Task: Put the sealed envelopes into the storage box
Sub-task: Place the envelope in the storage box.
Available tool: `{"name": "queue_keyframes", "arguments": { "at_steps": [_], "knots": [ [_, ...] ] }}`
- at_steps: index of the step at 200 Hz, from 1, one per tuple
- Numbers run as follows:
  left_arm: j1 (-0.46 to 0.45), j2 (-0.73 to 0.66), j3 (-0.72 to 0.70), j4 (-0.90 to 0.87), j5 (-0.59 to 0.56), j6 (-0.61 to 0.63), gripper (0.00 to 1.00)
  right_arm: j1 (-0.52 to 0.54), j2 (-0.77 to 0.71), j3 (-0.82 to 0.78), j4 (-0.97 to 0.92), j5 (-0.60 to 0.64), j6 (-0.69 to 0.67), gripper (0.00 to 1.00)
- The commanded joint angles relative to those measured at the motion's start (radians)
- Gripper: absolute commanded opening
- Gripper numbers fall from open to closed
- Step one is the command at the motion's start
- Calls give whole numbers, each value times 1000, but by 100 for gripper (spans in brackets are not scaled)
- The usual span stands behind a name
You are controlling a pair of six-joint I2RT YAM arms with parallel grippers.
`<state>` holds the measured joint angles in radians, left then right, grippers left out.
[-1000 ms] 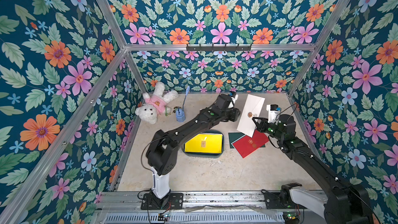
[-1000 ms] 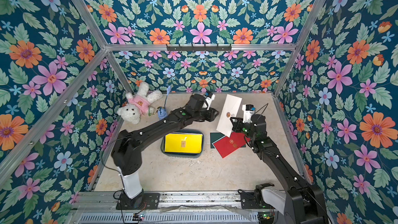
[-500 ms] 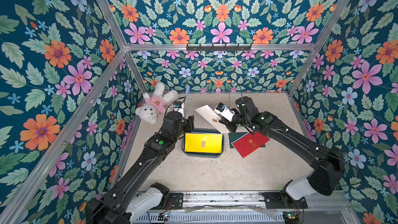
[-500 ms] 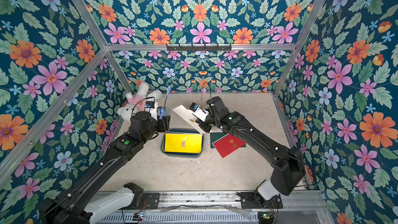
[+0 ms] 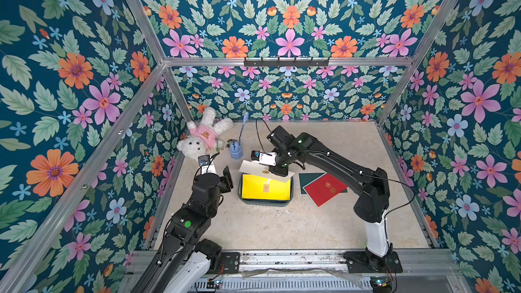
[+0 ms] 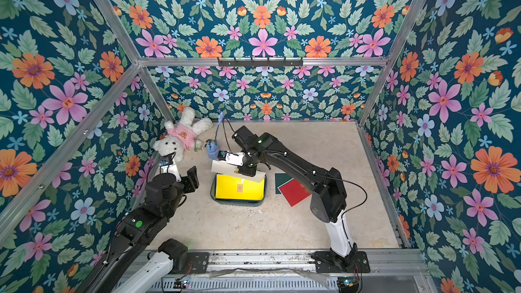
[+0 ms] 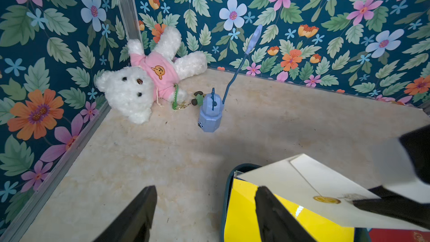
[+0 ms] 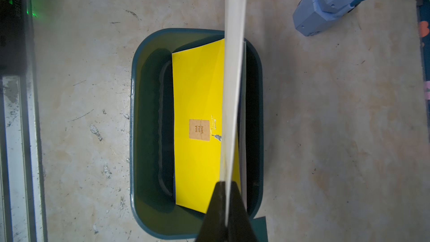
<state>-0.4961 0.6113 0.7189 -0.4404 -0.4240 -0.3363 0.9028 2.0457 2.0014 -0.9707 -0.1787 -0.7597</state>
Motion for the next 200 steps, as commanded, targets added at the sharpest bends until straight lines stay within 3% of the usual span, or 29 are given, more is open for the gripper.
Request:
{"name": "queue_keyframes", "arguments": {
  "at_steps": [1,97,116,134,200],
  "knots": [
    [1,7,5,0,-27,-4,73,15,27,23,-81,25,-18,0],
    [1,24,4,0,1,-1,73,69,68,-41,-54,136,-43,0],
    [1,24,1,8,25,11,74,80,82,-41,-45,142,-31,19],
    [1,28,2,7,28,10,75,84,81,-42,-31,155,-25,30],
    [1,50,2,9,56,-2,75,23,-1,-89,123,92,63,34]
  ]
}}
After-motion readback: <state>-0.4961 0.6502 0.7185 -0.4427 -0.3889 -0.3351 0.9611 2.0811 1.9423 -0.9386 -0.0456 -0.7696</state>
